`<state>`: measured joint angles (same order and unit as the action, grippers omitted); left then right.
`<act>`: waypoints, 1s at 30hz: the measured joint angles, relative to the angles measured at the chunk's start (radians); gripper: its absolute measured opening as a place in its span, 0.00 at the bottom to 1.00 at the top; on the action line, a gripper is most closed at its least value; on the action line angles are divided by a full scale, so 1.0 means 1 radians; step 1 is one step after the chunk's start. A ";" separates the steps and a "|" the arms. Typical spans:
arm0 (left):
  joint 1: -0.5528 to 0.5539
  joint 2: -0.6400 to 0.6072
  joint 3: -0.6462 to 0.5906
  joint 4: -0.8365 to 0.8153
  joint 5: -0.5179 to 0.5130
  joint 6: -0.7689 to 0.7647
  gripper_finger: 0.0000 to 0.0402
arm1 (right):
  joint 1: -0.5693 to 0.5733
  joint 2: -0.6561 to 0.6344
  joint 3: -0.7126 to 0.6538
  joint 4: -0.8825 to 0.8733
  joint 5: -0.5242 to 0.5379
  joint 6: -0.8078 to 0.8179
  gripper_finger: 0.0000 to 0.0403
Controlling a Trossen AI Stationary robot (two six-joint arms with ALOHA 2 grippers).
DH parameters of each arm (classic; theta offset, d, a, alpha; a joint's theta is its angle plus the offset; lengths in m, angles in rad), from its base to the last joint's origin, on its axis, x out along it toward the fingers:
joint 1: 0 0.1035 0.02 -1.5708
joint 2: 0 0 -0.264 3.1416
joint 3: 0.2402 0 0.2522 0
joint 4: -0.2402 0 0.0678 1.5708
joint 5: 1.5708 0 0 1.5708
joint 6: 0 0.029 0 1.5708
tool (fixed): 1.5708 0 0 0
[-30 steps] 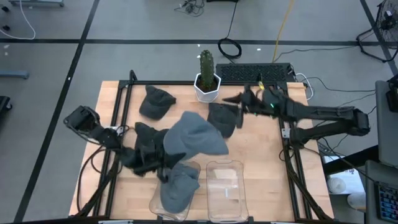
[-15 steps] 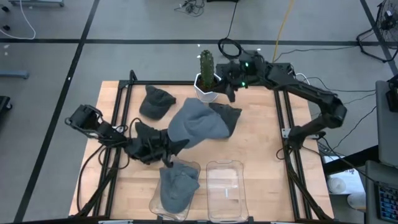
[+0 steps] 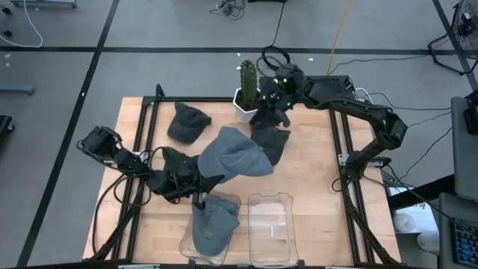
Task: Pick & Place hat
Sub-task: Put the gray cap into the left transparent bin
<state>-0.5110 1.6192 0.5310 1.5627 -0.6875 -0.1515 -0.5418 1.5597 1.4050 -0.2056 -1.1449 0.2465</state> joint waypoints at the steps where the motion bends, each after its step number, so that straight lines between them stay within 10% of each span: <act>1: -0.001 -0.002 -0.003 -0.001 -0.004 0.001 0.02 | 0.011 0.000 -0.005 0.000 -0.023 0.002 0.57; 18: 0.047 -0.010 -0.009 -0.091 0.008 -0.061 0.03 | 0.243 0.014 -0.043 0.376 -0.089 0.227 0.60; 30: 0.041 -0.022 -0.009 -0.095 0.041 -0.006 0.02 | 0.281 0.016 -0.043 0.237 0.050 0.153 0.60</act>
<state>-0.4700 1.5973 0.5217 1.4675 -0.6468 -0.1572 -0.2604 1.5753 1.3621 0.0314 -1.0950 0.3998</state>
